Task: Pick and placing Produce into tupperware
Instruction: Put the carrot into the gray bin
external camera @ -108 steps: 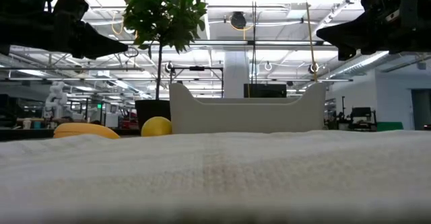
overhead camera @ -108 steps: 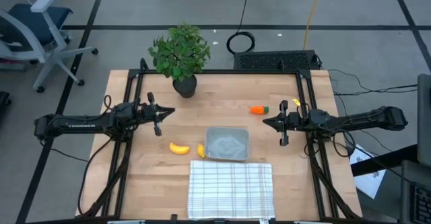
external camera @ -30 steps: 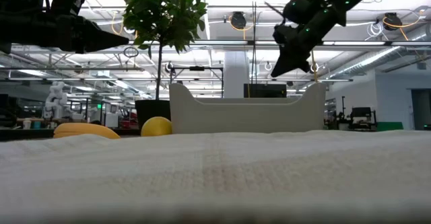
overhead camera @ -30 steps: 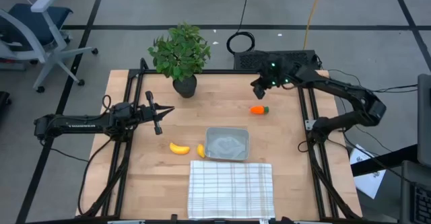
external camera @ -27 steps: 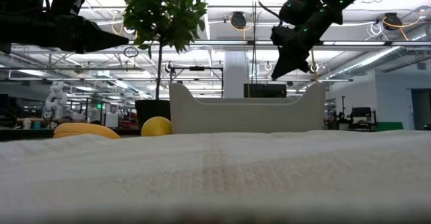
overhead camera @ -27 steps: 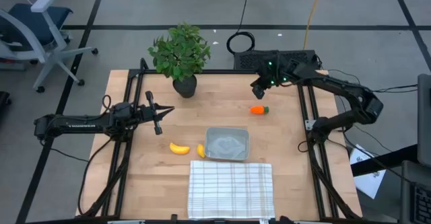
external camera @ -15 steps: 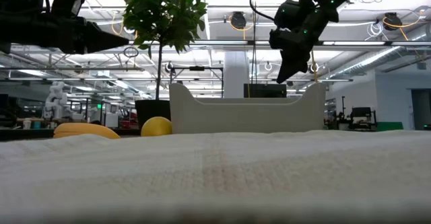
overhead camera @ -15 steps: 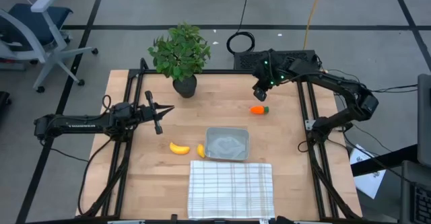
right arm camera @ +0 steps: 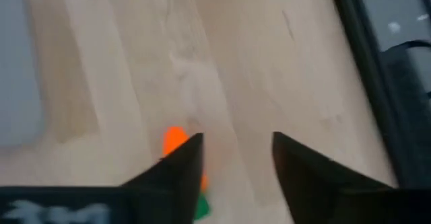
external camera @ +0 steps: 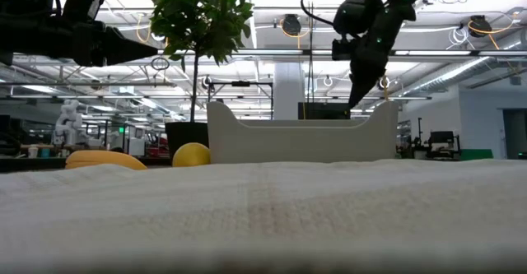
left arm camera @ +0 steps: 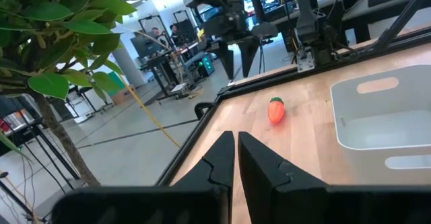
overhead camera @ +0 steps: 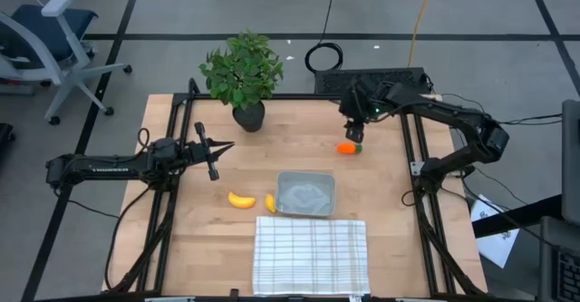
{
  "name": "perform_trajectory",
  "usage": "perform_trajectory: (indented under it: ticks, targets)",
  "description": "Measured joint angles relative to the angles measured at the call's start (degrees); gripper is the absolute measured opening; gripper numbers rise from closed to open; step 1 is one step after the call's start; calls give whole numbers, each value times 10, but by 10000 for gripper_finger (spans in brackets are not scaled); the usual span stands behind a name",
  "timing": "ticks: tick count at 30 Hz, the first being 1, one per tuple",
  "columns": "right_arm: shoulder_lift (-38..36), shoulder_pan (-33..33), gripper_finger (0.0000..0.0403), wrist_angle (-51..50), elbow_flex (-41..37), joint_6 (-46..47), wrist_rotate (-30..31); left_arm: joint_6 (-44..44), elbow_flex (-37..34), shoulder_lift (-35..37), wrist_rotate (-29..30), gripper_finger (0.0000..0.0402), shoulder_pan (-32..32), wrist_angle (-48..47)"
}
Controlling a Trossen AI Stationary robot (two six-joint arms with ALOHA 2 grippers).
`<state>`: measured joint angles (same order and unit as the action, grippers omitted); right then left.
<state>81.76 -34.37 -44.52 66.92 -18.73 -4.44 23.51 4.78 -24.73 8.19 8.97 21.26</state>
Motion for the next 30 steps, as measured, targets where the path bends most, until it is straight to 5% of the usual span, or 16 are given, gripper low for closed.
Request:
perform_trajectory:
  ticks: [5, 9, 30]
  targets:
    - [0, 29, 273, 12, 0, -8, 17, -1, 0, 0, 0, 26, 0, -1]
    - [0, 43, 306, 14, 0, 0, 17, -1, 0, 0, 0, 26, 0, -1]
    - [44, 49, 310, -12, -60, -16, -18, -4, 0, 0, -1, 26, 0, -2]
